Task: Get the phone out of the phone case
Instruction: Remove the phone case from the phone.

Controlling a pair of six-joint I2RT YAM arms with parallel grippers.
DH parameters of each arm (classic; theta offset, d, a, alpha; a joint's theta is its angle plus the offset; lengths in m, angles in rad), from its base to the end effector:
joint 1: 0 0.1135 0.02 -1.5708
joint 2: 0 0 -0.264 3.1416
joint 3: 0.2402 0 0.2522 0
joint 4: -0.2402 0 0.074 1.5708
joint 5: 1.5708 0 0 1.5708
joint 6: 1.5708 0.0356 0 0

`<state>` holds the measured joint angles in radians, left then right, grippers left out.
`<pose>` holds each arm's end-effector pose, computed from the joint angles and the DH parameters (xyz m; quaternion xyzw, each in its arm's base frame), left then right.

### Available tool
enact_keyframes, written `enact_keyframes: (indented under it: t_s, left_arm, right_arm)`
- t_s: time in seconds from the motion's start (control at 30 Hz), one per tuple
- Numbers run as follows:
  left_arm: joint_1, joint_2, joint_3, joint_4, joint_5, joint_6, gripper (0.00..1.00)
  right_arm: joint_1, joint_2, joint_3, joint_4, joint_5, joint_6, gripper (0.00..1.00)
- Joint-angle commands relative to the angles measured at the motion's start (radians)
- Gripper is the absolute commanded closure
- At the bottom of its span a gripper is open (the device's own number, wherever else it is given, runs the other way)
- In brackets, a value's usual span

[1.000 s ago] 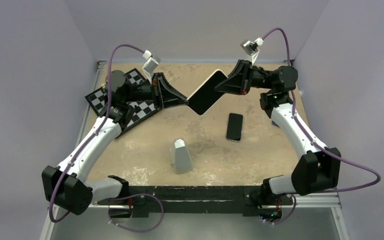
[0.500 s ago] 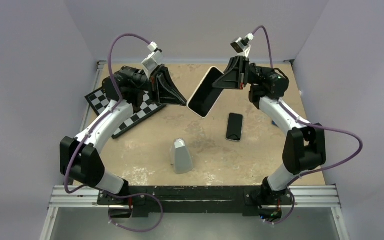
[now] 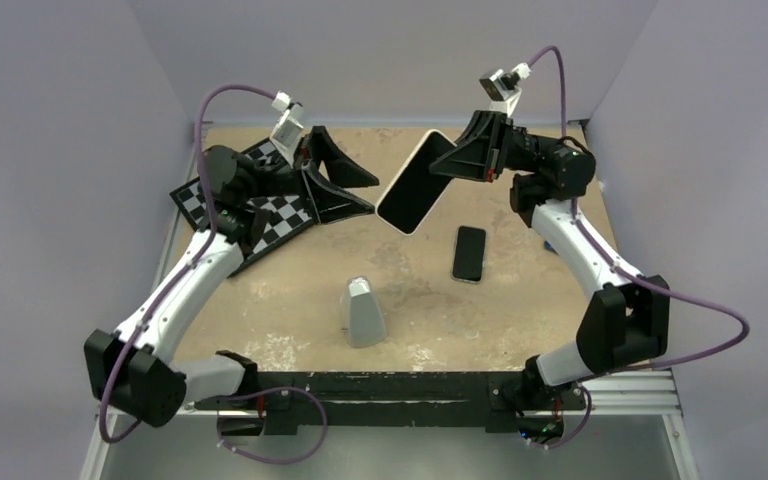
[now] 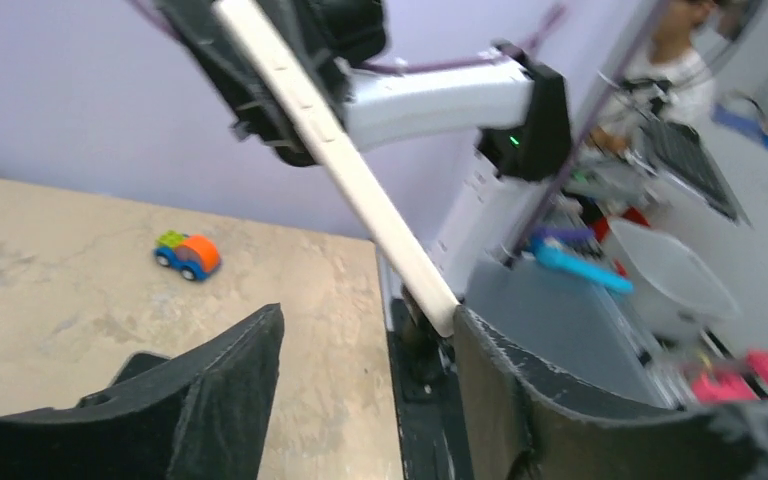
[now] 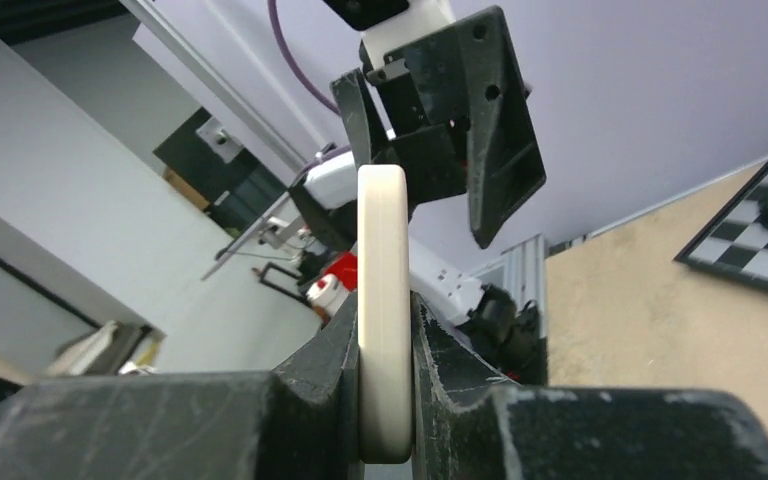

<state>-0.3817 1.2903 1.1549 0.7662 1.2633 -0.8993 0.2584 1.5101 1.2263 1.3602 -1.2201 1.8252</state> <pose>0.2344 -0.1306 0.4436 0.4154 0.4881 -0.6444 0.4171 0.2785 0.1082 0.4419 -0.2520 0.5341 0.7568 0.2800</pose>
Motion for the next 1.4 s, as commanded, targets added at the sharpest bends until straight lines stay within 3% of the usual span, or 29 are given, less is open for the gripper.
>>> enact_keyframes:
  t_s: [0.0,0.07,0.1,0.2,0.3,0.37,0.5,0.67,0.87,1.0,1.1,1.2,1.27,1.3,1.37]
  left_arm:
    - [-0.023,-0.153,-0.015,-0.622,-0.402,0.422,0.29]
    - [-0.023,-0.174,-0.014,-0.688,-0.409,0.418,0.12]
    - [-0.023,-0.185,-0.016,-0.711,-0.416,0.410,0.09]
    - [-0.023,-0.225,-0.010,-0.793,-0.498,0.413,0.09]
    - [-0.023,-0.254,0.020,-0.859,-0.623,0.392,0.17]
    - [-0.023,-0.250,0.056,-0.892,-0.684,0.375,0.16]
    - [-0.044,-0.172,0.124,-0.829,-0.579,0.332,0.11]
    - [-0.092,-0.055,0.201,-0.872,-0.478,0.344,0.34]
    - [-0.098,-0.058,0.149,-0.802,-0.419,0.338,0.29]
    - [-0.100,-0.034,0.171,-0.838,-0.400,0.335,0.54]
    - [-0.103,-0.029,0.168,-0.827,-0.386,0.323,0.63]
    - [-0.103,-0.022,0.193,-0.831,-0.361,0.320,0.66]
    - [-0.103,-0.017,0.214,-0.841,-0.347,0.317,0.94]
    - [-0.103,-0.018,0.224,-0.856,-0.351,0.317,1.00]
    - [-0.101,-0.035,0.240,-0.900,-0.404,0.333,1.00]
  right_arm:
    - [0.000,-0.071,0.004,-0.246,0.143,-0.333,1.00]
    - [0.002,-0.077,0.020,-0.316,0.132,-0.400,1.00]
    - [0.002,-0.078,0.027,-0.336,0.119,-0.429,1.00]
    - [0.005,-0.092,0.066,-0.507,0.059,-0.600,1.00]
    - [0.004,-0.133,0.116,-0.877,0.058,-0.907,1.00]
    - [0.011,-0.150,0.158,-1.069,0.090,-1.059,1.00]
    - [0.046,-0.148,0.176,-1.070,0.056,-1.073,1.00]
    - [0.058,-0.146,0.176,-1.016,0.050,-1.027,1.00]
    - [0.063,-0.140,0.167,-0.941,0.022,-0.961,1.00]
    - [0.063,-0.129,0.160,-0.889,0.038,-0.901,1.00]
    - [0.070,-0.112,0.160,-0.783,0.039,-0.811,1.00]
    - [0.082,-0.092,0.196,-0.850,0.016,-0.859,1.00]
    - [0.082,-0.090,0.201,-0.886,0.020,-0.877,1.00]
    - [0.083,-0.091,0.198,-0.887,0.022,-0.877,1.00]
    - [0.082,-0.098,0.189,-0.885,0.036,-0.873,0.96]
